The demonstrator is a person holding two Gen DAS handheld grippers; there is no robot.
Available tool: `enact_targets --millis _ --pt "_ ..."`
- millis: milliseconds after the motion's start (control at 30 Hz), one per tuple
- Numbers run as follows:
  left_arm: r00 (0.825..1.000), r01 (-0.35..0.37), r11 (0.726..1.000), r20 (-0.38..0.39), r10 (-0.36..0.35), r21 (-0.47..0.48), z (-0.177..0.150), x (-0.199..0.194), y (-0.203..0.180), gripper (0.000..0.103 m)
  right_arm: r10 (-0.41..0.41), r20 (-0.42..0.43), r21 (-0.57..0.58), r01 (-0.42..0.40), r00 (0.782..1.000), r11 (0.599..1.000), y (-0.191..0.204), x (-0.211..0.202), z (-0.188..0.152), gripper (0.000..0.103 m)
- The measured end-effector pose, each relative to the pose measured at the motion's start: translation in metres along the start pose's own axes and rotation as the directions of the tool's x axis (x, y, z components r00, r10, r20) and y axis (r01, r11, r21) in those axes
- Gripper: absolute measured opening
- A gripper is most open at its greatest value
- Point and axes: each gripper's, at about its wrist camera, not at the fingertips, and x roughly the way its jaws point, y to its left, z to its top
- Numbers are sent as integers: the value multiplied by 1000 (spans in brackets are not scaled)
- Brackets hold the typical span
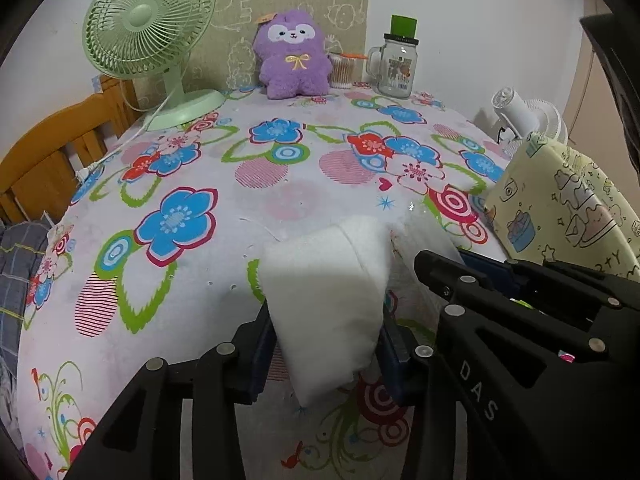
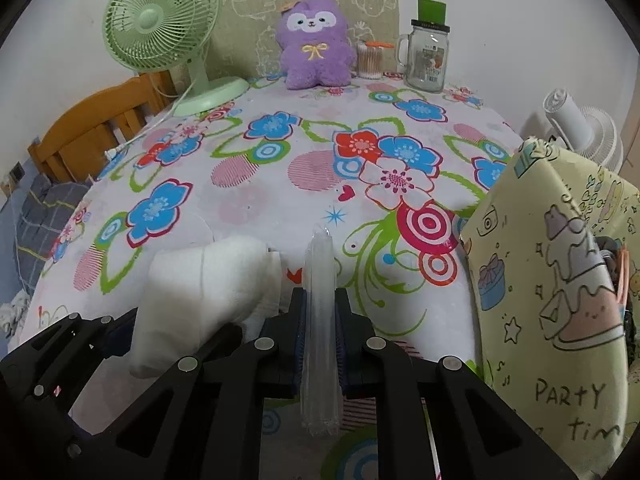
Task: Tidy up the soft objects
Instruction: 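Lift both packs with both tools and carry them toward the box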
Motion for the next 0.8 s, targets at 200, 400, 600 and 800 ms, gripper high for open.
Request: enact_targets --millis 200,400,600,800 --pt "1000 1 1000 22 -1 -6 1 -11 -1 46 -4 29 -2 4 1000 1000 1 -15 0 16" --pt "999 1 1000 53 -1 0 4 -27 -6 46 -14 63 -3 14 998 1000 0 -33 2 16" --pt "996 -1 1000 91 0 8 7 -45 -11 46 -23 104 -3 23 994 1000 -2 -55 2 16" --pt "992 -4 1000 124 2 16 8 -63 -18 46 -28 137 -3 28 990 1000 -4 -76 1 16"
